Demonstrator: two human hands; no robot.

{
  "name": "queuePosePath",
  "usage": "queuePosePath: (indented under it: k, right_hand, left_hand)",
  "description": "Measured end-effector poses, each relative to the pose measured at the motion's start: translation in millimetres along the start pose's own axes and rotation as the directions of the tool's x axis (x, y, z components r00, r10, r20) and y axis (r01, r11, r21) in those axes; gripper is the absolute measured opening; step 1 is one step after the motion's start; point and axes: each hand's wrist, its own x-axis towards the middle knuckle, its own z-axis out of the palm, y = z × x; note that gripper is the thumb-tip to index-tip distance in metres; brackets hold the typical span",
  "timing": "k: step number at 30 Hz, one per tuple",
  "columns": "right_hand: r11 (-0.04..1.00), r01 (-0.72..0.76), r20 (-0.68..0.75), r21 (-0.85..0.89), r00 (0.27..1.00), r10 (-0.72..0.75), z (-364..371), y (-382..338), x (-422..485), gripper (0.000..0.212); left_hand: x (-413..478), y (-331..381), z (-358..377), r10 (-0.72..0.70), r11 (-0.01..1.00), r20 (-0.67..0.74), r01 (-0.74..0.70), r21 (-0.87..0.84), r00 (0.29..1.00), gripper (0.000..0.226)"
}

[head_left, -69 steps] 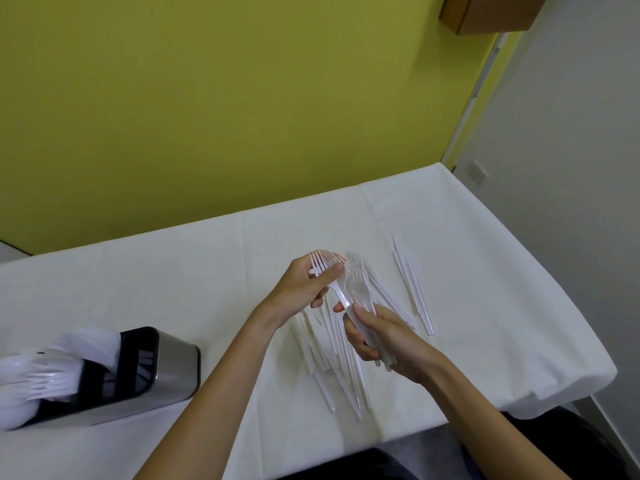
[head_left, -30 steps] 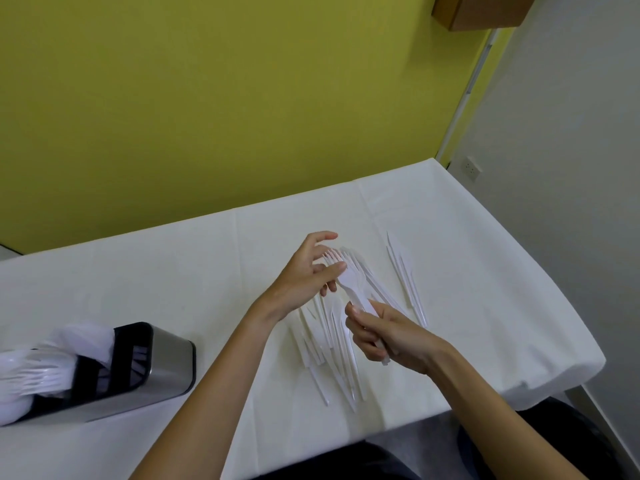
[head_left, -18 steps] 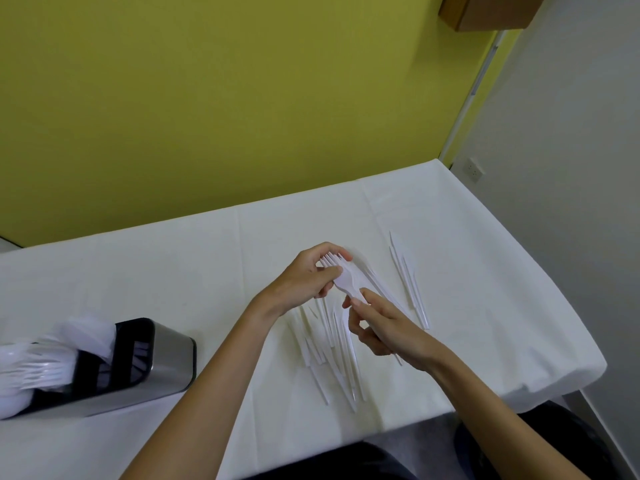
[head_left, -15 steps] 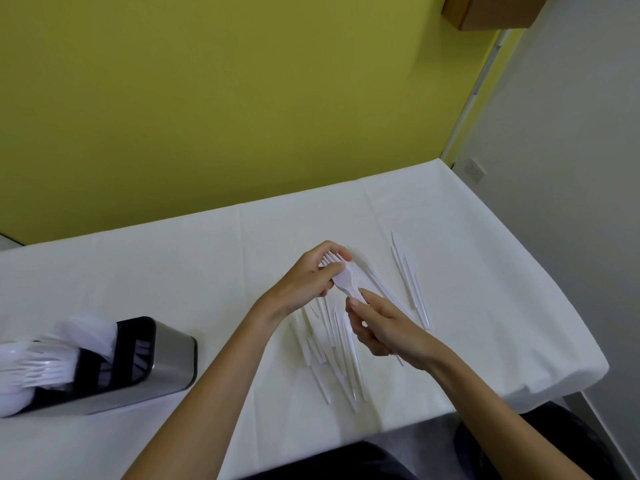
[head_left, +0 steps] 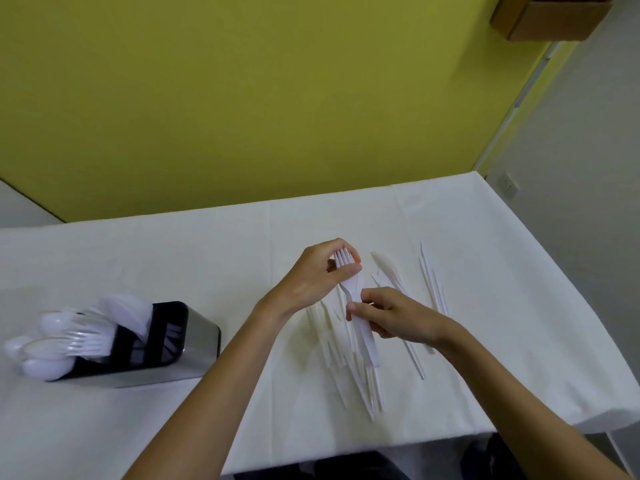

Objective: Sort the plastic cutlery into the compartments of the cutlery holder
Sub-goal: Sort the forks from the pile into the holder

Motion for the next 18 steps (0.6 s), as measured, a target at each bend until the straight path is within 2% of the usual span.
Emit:
queuePosePath:
  k: [3,6,10,14,18]
  right_hand:
    - [0.998,0.068,-0.036,0.006,0.997,-0.068,9.5,-10.5,8.1,0.047]
    - [0.993,0.109,-0.102,0.044,0.989,-0.104,24.7,-30.0,18.5,0.044]
    - [0.972,0.167,-0.203,0.167,0.970,-0.132,57.9,-64.7,36.0,0.031]
    - [0.954,0.238,-0.268,0.182,0.945,-0.185,105.0,-99.5,58.8,0.028]
    - [0.938,0.292,-0.307,0.185,0.924,-0.227,155.3,-127.4,75.1,0.028]
  left_hand:
    - [-9.5,3.6,-16.4,-0.001,1.000,-0.101,0.002,0.006,0.995,0.013]
    - [-27.0,11.5,-48.1,0.056,0.998,-0.273,-0.050,0.027,0.960,0.020]
    - [-66.4,15.4,-107.6,0.092,0.994,-0.465,-0.106,-0.003,0.880,0.013]
    - [-117.0,-1.4,-169.2,0.090,0.994,-0.621,-0.111,0.005,0.778,0.014]
    - [-162.1,-30.9,-212.9,0.029,0.998,-0.717,-0.059,-0.017,0.696,0.017]
